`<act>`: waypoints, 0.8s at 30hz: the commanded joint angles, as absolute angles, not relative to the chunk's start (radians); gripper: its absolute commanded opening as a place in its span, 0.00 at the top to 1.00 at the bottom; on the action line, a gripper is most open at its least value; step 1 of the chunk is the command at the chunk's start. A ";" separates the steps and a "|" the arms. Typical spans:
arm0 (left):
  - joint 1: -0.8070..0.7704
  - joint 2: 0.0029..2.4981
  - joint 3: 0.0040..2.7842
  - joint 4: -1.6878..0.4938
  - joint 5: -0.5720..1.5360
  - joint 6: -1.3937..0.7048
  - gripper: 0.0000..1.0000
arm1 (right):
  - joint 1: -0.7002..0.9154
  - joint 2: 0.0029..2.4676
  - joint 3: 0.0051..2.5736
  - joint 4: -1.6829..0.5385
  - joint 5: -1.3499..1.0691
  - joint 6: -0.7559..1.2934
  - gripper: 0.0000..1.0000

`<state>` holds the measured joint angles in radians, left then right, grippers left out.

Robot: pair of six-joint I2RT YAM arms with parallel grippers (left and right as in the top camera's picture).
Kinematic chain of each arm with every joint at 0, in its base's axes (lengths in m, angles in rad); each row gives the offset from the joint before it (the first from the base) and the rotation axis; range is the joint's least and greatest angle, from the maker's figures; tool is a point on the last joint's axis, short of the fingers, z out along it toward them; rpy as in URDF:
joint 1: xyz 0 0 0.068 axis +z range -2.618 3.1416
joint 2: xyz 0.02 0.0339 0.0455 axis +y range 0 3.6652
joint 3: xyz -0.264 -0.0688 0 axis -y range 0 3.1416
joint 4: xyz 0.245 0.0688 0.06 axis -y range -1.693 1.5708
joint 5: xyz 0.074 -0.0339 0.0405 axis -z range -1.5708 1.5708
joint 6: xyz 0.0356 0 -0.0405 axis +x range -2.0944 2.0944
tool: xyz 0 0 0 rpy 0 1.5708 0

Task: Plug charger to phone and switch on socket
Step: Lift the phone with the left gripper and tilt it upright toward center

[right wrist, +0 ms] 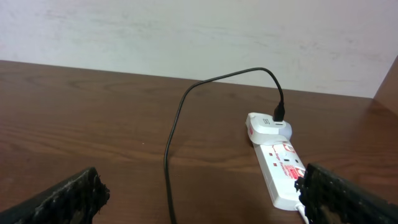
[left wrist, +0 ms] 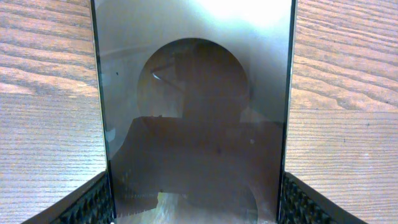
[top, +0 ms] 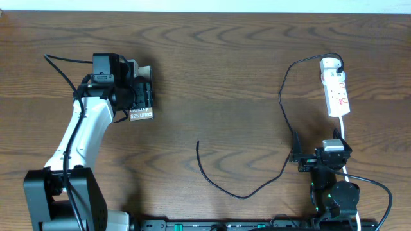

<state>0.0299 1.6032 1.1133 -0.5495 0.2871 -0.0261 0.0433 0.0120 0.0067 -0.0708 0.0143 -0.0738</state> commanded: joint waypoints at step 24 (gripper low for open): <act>0.028 1.548 1.130 -0.555 0.443 -0.098 0.93 | 0.035 0.007 0.006 -0.075 0.008 -0.084 0.01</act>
